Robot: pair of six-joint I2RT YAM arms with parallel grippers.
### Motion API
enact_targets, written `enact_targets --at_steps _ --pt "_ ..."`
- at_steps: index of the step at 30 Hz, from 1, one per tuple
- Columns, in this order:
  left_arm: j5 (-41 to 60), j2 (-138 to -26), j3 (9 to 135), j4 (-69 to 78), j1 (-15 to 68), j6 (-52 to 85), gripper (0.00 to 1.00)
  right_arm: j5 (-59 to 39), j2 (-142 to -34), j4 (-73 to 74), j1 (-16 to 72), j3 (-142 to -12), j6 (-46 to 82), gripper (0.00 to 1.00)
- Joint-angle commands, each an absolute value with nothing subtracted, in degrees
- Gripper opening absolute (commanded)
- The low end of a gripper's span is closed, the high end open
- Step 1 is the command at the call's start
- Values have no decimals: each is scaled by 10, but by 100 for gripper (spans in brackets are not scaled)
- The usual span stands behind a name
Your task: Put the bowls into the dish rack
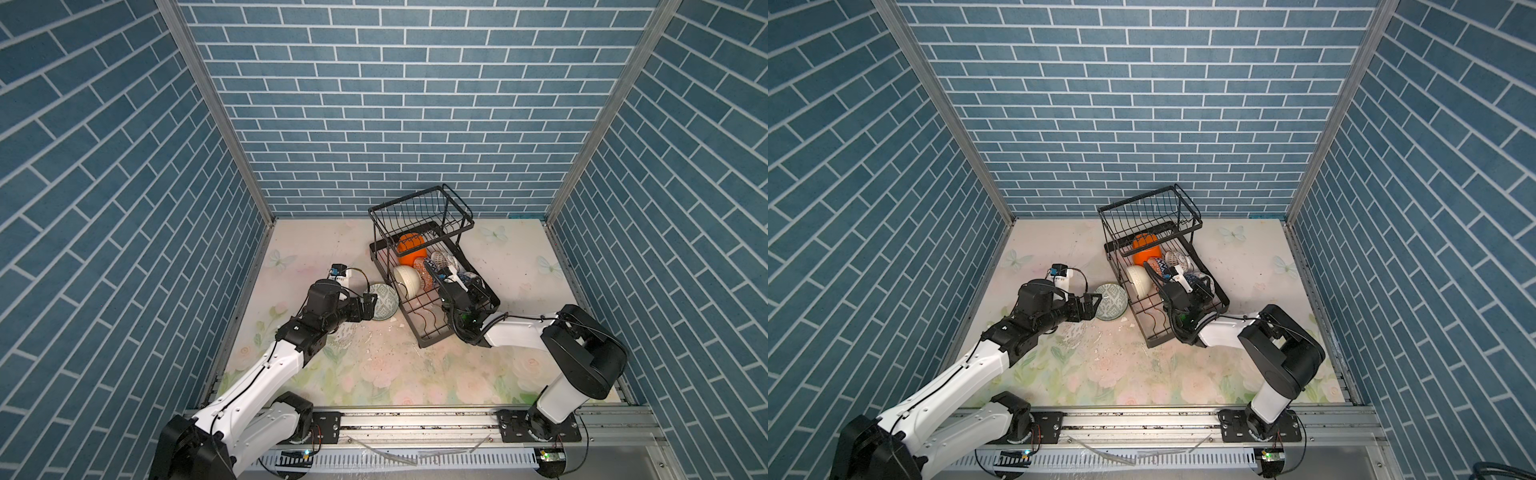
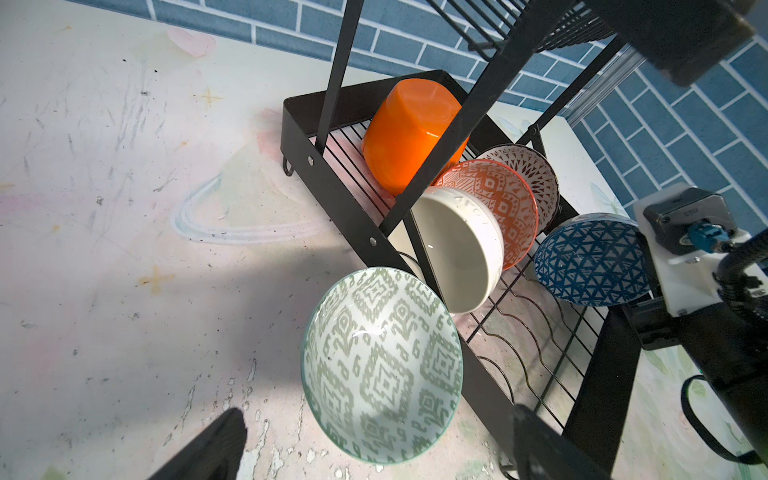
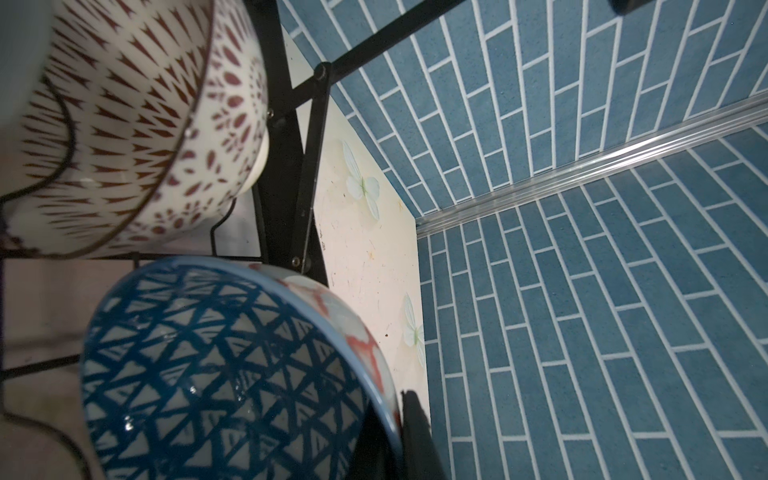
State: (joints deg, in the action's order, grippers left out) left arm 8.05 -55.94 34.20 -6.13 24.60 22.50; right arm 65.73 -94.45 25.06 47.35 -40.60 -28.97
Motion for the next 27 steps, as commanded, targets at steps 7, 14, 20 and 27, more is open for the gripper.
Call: enact_targets --at_steps 7,14,20,27 --pt "82 -545 330 -61 241 229 100 666 -953 176 490 -403 -234 0" --pt "83 -543 322 -58 241 236 100 670 -971 147 496 -418 -209 1" --pt "77 -541 323 -63 241 236 100 671 -977 124 497 -434 -184 5" --pt "71 -539 326 -68 241 236 100 675 -970 95 498 -443 -146 20"
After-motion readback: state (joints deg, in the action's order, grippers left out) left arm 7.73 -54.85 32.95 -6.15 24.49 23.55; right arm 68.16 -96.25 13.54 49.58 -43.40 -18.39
